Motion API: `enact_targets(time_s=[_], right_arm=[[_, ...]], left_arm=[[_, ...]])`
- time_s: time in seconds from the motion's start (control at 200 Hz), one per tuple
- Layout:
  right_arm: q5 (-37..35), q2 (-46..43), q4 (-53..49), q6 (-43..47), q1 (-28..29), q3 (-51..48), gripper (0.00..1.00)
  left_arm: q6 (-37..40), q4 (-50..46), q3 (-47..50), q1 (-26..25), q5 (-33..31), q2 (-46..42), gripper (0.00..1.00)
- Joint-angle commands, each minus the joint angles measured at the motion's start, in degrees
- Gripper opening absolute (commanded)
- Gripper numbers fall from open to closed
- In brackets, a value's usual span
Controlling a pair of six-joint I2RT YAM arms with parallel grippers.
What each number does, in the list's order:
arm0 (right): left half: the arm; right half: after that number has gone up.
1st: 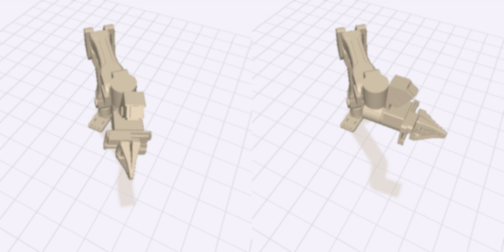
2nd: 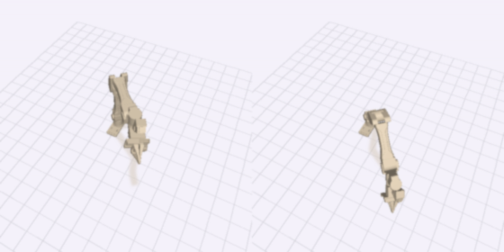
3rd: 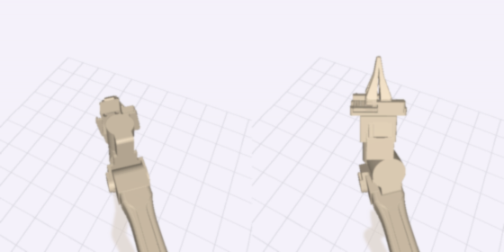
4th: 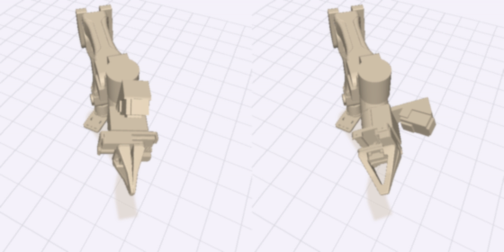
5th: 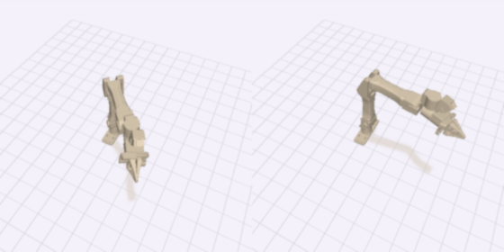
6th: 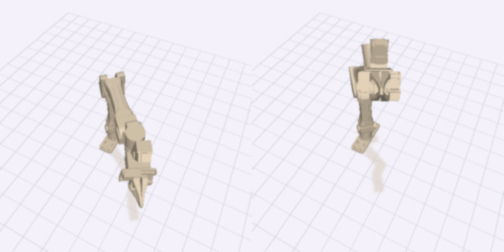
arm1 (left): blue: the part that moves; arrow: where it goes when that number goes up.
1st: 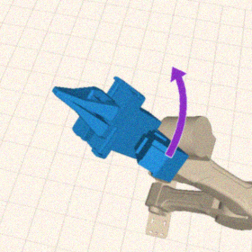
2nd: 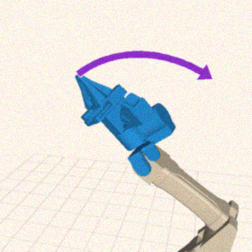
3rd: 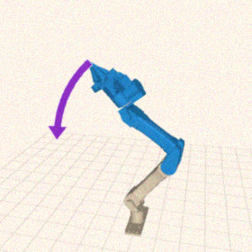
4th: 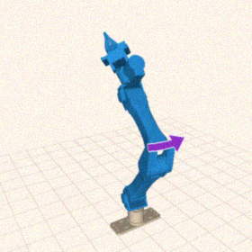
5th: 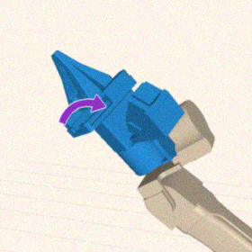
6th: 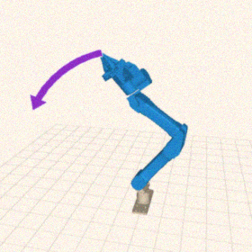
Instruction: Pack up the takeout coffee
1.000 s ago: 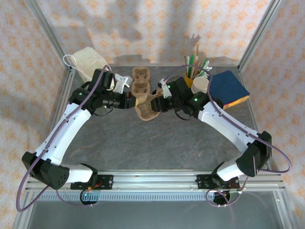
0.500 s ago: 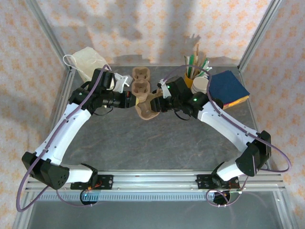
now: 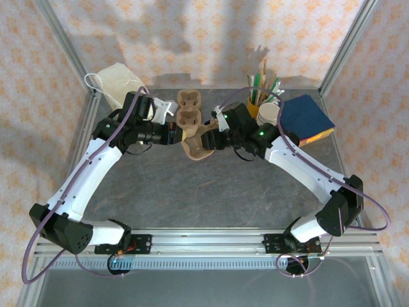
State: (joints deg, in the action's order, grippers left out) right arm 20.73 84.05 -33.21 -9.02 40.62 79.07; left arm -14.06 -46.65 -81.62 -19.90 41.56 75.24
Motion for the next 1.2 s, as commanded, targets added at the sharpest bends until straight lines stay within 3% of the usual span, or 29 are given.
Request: enact_targets(time_s=[0.0, 0.681, 0.881, 0.976, 1.061, 1.196], right_arm=[[-1.5, 0.2, 0.1, -0.7, 0.1, 1.4, 0.53], [-2.4, -0.2, 0.7, -1.8, 0.1, 1.4, 0.39], [-3.4, -0.4, -0.4, -1.5, 0.1, 0.5, 0.35], [-3.3, -0.9, -0.5, -1.5, 0.1, -0.5, 0.33], [-3.2, -1.3, -0.5, -1.7, 0.1, -1.3, 0.32], [-3.3, -1.9, -0.8, -1.7, 0.1, -2.0, 0.32]], left_arm=[[-0.8, 2.1, 0.6, -0.4, 0.9, -1.2, 0.02], [-1.2, 3.4, 2.9, -0.5, 1.3, -2.3, 0.03], [-2.0, 4.1, 2.7, -0.5, -0.1, -2.4, 0.24], [-2.7, 5.0, 3.0, -0.4, -0.4, -2.5, 0.28], [-3.2, 5.2, 2.9, -0.4, -1.3, -2.4, 0.40], [-3.3, 4.3, 0.4, 0.2, -5.7, -2.6, 0.47]])
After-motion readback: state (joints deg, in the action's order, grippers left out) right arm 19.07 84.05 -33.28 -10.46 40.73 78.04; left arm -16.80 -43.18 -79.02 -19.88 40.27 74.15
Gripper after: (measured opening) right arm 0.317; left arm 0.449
